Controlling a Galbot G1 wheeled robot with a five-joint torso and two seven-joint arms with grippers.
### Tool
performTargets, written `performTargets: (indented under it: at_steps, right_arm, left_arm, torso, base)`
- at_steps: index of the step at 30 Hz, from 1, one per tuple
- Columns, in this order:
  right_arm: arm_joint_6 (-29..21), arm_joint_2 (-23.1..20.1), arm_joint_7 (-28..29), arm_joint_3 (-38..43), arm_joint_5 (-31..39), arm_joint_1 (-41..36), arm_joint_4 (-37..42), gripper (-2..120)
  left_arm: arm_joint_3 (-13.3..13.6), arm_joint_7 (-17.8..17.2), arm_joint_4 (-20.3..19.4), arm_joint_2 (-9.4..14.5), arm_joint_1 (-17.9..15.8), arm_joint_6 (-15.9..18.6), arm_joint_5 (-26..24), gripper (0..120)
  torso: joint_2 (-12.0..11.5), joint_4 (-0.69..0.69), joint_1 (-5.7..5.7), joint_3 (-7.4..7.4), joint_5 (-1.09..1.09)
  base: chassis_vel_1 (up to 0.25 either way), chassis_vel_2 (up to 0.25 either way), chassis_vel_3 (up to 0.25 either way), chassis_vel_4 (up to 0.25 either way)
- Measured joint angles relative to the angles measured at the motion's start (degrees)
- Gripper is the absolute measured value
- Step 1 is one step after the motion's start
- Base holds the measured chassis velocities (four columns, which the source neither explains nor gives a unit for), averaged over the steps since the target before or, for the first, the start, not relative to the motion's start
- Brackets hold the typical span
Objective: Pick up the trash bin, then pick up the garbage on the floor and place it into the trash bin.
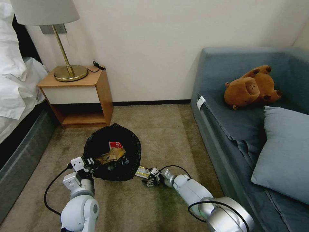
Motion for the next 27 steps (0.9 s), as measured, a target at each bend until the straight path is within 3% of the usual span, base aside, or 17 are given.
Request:
performTargets:
  at_steps: [2,10,11,15,17,20,27]
  right_arm:
    - [0.11,0.01,0.01,0.17,0.0,-0.13,-0.04,60]
    - [0.31,0.01,0.3,0.56,-0.02,-0.31,-0.07,37]
    - [0.35,0.0,0.38,0.63,-0.03,-0.31,-0.08,28]
    - [0.4,-0.01,0.47,0.87,-0.03,-0.31,-0.08,19]
    - [0.42,-0.02,0.59,1.0,-0.03,-0.3,-0.09,5]
    - [0.43,-0.02,0.66,1.06,-0.03,-0.29,-0.12,0]
    - [0.61,-0.01,1.03,1.24,-0.02,-0.26,-0.16,0]
  left_arm:
    - [0.0,0.0,-0.02,0.0,-0.02,0.0,0.0,1]
    - [-0.02,0.0,-0.07,0.0,-0.03,-0.08,-0.01,1]
    - [-0.03,0.0,-0.09,0.0,-0.02,-0.09,0.0,1]
    - [-0.03,0.0,-0.08,0.0,-0.03,-0.16,0.0,1]
    - [-0.04,-0.01,-0.08,0.0,-0.08,-0.23,0.01,1]
    - [-0.04,-0.02,-0.02,0.0,-0.15,-0.28,0.02,1]
    - [-0.03,-0.04,0.22,0.0,-0.24,-0.39,0.02,1]
  torso:
    - [0.0,0.0,0.0,0.0,0.0]
    - [0.0,0.01,0.0,0.0,0.0]
    - [0.0,0.0,0.0,0.0,0.0]
    - [0.0,0.0,0.0,0.0,0.0]
    - [0.0,0.0,0.0,0.0,0.0]
    - [0.0,0.0,0.0,0.0,0.0]
    - [0.0,0.0,0.0,0.0,0.0]
  base:
    - [0.0,0.0,0.0,0.0]
    - [0.0,0.0,0.0,0.0]
    - [0.0,0.0,0.0,0.0]
    - [0.0,0.0,0.0,0.0]
    - [0.0,0.0,0.0,0.0]
    - [0.0,0.0,0.0,0.0]
    - [0.0,0.0,0.0,0.0]
